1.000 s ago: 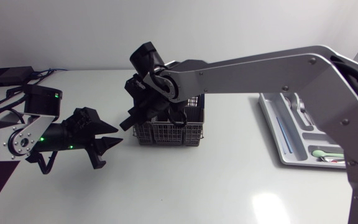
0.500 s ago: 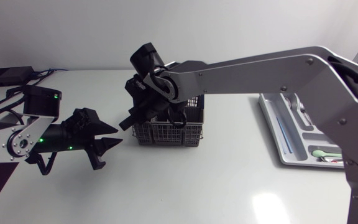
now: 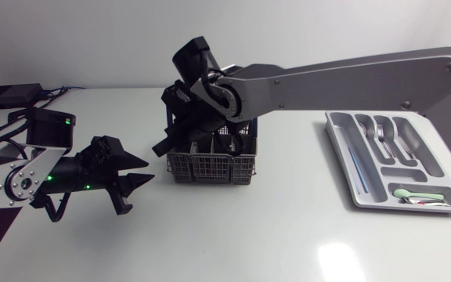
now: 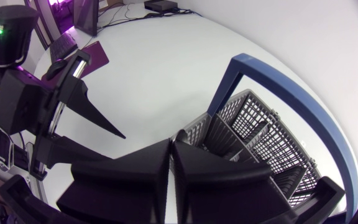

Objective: Unload the cutlery basket into the drawer organizer.

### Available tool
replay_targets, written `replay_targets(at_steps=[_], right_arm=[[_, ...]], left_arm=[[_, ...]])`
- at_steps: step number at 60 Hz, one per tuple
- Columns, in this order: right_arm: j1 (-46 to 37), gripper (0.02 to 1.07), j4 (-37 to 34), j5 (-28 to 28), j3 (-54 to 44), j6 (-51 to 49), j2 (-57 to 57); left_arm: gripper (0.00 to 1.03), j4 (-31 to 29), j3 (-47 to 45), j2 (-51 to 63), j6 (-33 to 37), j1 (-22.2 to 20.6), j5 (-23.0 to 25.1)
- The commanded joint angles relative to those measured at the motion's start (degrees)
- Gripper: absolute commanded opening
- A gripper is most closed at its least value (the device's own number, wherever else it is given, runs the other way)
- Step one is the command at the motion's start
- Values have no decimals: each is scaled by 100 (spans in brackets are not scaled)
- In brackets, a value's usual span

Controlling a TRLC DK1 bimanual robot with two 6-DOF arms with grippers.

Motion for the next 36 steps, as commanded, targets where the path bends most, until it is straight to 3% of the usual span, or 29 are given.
replay_targets(at_steps=[1,18,36], right_arm=[[-165,8,108,-198,-222,240,-320],[-841,8,55,-1877,-169,873,-513],[-1527,8,-578,-3450,112,1234,-882]], left_arm=[[44,60,-178,-76,-168,-40,64],[44,60,-222,-120,-203,-84,55],[44,51,-222,-129,-247,-172,46]])
